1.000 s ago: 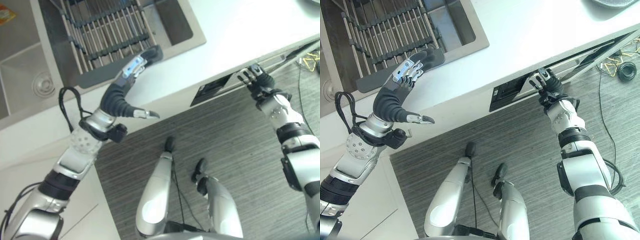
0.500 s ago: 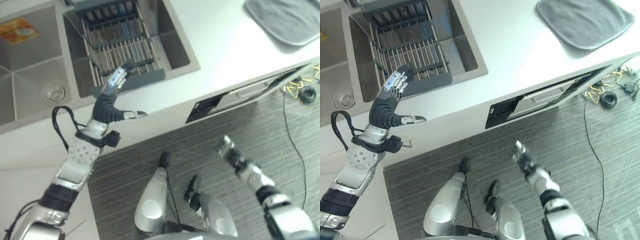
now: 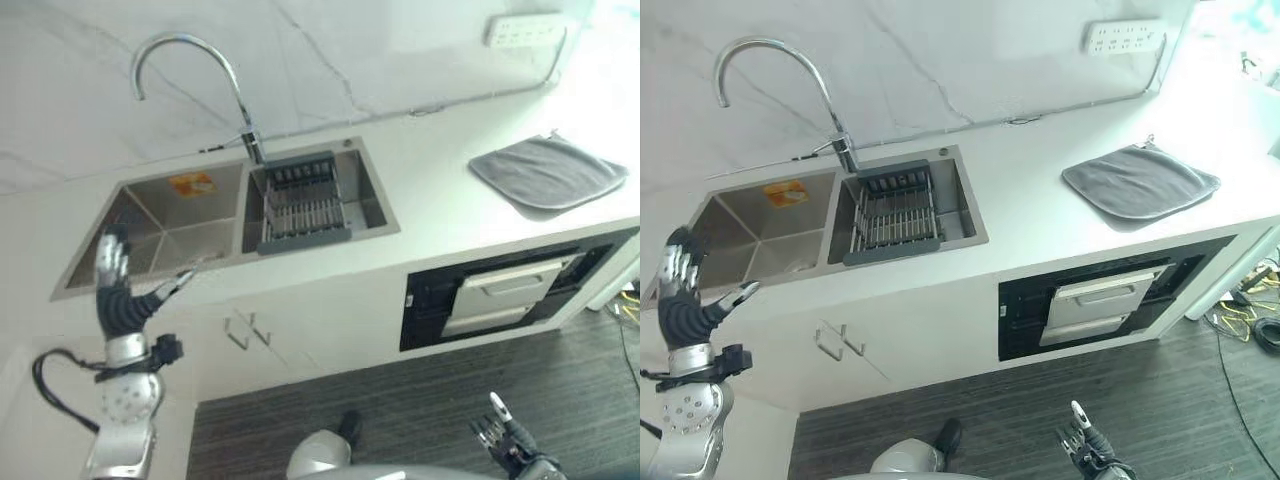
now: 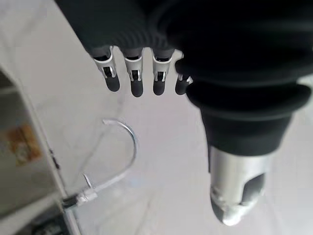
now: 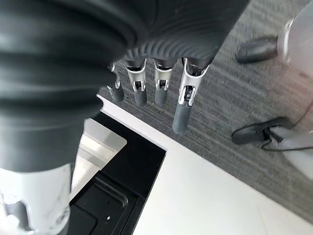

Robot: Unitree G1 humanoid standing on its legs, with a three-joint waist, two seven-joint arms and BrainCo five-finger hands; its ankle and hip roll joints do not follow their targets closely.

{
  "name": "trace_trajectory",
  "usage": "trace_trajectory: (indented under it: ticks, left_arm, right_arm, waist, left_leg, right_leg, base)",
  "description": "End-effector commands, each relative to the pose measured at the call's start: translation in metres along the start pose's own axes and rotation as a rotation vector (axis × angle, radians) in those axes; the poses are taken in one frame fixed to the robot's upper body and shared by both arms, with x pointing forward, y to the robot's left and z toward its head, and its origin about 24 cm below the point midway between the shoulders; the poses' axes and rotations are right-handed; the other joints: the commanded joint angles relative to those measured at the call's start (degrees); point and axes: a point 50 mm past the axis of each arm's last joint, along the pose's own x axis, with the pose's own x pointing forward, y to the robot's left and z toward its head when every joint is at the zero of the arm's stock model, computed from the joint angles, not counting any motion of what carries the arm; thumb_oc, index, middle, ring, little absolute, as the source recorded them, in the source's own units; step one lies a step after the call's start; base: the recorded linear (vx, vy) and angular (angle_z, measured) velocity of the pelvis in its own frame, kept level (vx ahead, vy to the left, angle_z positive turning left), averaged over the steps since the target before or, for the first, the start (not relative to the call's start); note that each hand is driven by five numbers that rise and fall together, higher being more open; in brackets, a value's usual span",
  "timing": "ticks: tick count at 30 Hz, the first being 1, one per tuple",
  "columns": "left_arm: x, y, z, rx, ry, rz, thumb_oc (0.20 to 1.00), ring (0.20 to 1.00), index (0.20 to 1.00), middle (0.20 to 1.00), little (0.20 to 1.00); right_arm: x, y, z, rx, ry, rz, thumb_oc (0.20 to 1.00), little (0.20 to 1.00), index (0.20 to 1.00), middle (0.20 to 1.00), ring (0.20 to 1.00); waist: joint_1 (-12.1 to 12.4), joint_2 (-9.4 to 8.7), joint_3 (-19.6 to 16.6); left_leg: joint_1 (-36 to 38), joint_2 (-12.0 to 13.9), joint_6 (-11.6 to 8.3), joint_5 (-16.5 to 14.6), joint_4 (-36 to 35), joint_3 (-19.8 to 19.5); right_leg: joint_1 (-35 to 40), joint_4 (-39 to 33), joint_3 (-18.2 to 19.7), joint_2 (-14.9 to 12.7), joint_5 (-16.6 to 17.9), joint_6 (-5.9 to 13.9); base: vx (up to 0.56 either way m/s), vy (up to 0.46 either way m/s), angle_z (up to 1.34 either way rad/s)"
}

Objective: Place the dishes in the dishwasher.

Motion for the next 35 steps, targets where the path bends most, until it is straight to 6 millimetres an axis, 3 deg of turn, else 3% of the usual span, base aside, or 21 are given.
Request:
trace_trajectory:
  ticks: [1,2,5,6,7,8,10,11,13,15,20,23,26,29,35]
  left_arm:
    - [0.015,0.019,0.005,-0.119,-0.062,0.15,1.0,1.0,1.0,1.0,1.0]
    - [0.002,0.028,-0.017,-0.107,0.039,0.198,1.0,1.0,1.0,1.0,1.0]
    - [-0.032,0.046,-0.058,-0.092,0.249,0.303,1.0,1.0,1.0,1.0,1.0]
    - [-0.058,0.056,-0.082,-0.107,0.382,0.343,1.0,1.0,1.0,1.0,1.0]
    - [-0.106,0.059,-0.114,-0.068,0.629,0.315,1.0,1.0,1.0,1.0,1.0]
    - [-0.106,0.059,-0.114,-0.069,0.629,0.315,1.0,1.0,1.0,1.0,1.0]
    - [-0.132,0.05,-0.131,-0.072,0.82,0.206,1.0,1.0,1.0,1.0,1.0]
    - [-0.154,0.036,-0.143,-0.08,0.984,0.069,1.0,1.0,1.0,1.0,1.0]
    - [-0.164,0.027,-0.148,-0.051,1.059,-0.017,1.0,1.0,1.0,1.0,1.0]
    - [-0.19,0.011,-0.158,-0.116,1.299,-0.132,1.0,1.0,1.0,1.0,1.0]
    - [-0.207,-0.01,-0.164,-0.158,1.541,-0.36,1.0,1.0,1.0,1.0,1.0]
    - [-0.196,-0.03,-0.164,-0.173,1.595,-0.567,1.0,1.0,1.0,1.0,1.0]
    - [-0.188,-0.038,-0.163,-0.153,1.59,-0.703,1.0,1.0,1.0,1.0,1.0]
    - [-0.185,-0.048,-0.16,-0.253,1.612,-0.753,1.0,1.0,1.0,1.0,1.0]
    - [-0.18,-0.056,-0.16,-0.232,1.62,-0.77,1.0,1.0,1.0,1.0,1.0]
  right_arm:
    - [0.013,0.04,0.023,-0.001,-0.06,0.101,1.0,1.0,1.0,1.0,1.0]
    - [0.013,0.041,0.023,0.001,-0.059,0.106,1.0,1.0,1.0,1.0,1.0]
    - [0.014,0.042,0.023,0.012,-0.06,0.119,1.0,1.0,1.0,1.0,1.0]
    - [0.014,0.043,0.024,0.019,-0.059,0.119,1.0,1.0,1.0,1.0,1.0]
    - [0.014,0.043,0.023,0.039,-0.046,0.111,1.0,1.0,1.0,1.0,1.0]
    - [0.014,0.043,0.023,0.039,-0.046,0.112,1.0,1.0,1.0,1.0,1.0]
    - [0.013,0.04,0.02,0.024,-0.027,0.113,1.0,1.0,1.0,1.0,1.0]
    - [0.013,0.038,0.016,-0.01,-0.009,0.117,1.0,1.0,1.0,1.0,1.0]
    - [0.012,0.035,0.013,-0.014,0.003,0.113,1.0,1.0,1.0,1.0,1.0]
    - [0.01,0.028,0.008,-0.013,0.04,0.089,1.0,1.0,1.0,1.0,1.0]
    - [0.004,0.011,-0.006,-0.068,0.127,0.03,1.0,1.0,1.0,1.0,1.0]
    - [-0.006,-0.011,-0.02,-0.221,0.232,0.01,1.0,1.0,1.0,1.0,1.0]
    - [-0.013,-0.029,-0.028,-0.346,0.308,-0.063,1.0,1.0,1.0,1.0,1.0]
    - [-0.017,-0.038,-0.033,-0.503,0.355,-0.104,1.0,1.0,1.0,1.0,1.0]
    - [-0.02,-0.042,-0.049,-0.533,0.385,-0.178,1.0,1.0,1.0,1.0,1.0]
  waist:
    - [0.9,-3.99,5.4]
    - [1.3,-4.17,5.5]
    - [2.0,-4.52,5.6]
    - [2.2,-4.65,5.6]
    - [1.8,-4.83,5.8]
    - [1.8,-4.82,5.8]
    - [1.1,-4.83,5.9]
    - [0.1,-4.77,6.0]
    - [-0.8,-4.7,6.2]
    - [-2.9,-4.47,6.4]
    - [-7.4,-4.25,6.6]
    - [-12.1,-4.23,6.7]
    - [-13.8,-4.3,6.3]
    - [-15.0,-4.57,5.8]
    - [-15.9,-5.59,5.5]
  left_leg:
    - [-3.0,0.2,-1.8,0.9,5.1,3.1]
    - [-3.0,0.4,-2.1,1.6,4.8,3.2]
    - [-3.1,0.5,-2.22,2.6,4.4,3.2]
    - [-3.1,0.7,-2.33,2.9,4.6,3.3]
    - [-2.9,1.1,-2.31,3.2,4.7,4.2]
    - [-2.9,1.1,-2.31,3.2,4.6,4.2]
    - [-2.7,1.5,-2.32,3.2,4.7,5.0]
    - [-2.7,1.9,-2.21,2.9,4.9,6.1]
    - [-2.6,2.2,-2.08,2.3,5.1,7.2]
    - [-2.3,2.8,-1.96,1.3,5.2,9.7]
    - [-1.8,3.7,-1.86,-0.2,6.0,13.1]
    - [-0.1,3.9,-1.01,-2.3,5.1,16.2]
    - [1.2,3.5,-0.27,-3.5,3.9,17.2]
    - [2.6,2.7,0.78,-5.1,2.6,18.0]
    - [4.9,1.7,2.85,-7.4,1.3,22.7]
  right_leg:
    - [1.7,-2.0,4.4,-1.7,2.8,2.43]
    - [2.0,-2.1,3.9,-1.4,2.9,2.54]
    - [2.3,-1.9,3.2,-0.9,2.8,2.5]
    - [2.4,-1.7,3.0,-0.7,2.6,2.49]
    - [2.6,-1.2,3.0,-0.5,2.6,2.59]
    - [2.6,-1.2,3.0,-0.5,2.6,2.59]
    - [2.6,-1.1,3.2,-0.4,2.6,2.63]
    - [2.4,-1.0,3.5,-0.5,2.6,2.62]
    - [2.3,-1.0,3.7,-0.6,2.7,2.58]
    - [1.9,-0.9,4.3,-0.9,2.6,2.57]
    - [1.3,-1.5,6.7,-1.4,2.9,2.77]
    - [-0.3,-2.8,9.1,-2.7,3.7,3.82]
    - [-1.4,-3.8,10.2,-3.6,4.5,4.77]
    - [-2.5,-5.2,11.1,-4.5,6.0,5.99]
    - [-4.6,-6.8,10.7,-8.1,10.1,9.45]
  base:
    - [-0.13,-0.122,0.39]
    - [-0.11,-0.124,0.6]
    - [-0.06,-0.098,0.6]
    - [0.0,-0.086,0.46]
    - [0.02,-0.06,0.34]
    - [0.04,-0.038,0.17]
    - [0.05,0.005,0.1]
    - [0.05,0.023,0.03]
    - [0.04,0.032,-0.2]
    - [0.08,0.096,-0.24]
    - [0.16,0.147,-0.38]
    - [0.2,0.285,-0.84]
    - [0.1,0.195,-0.79]
    - [0.07,0.152,-0.42]
    - [0.01,0.104,-0.62]
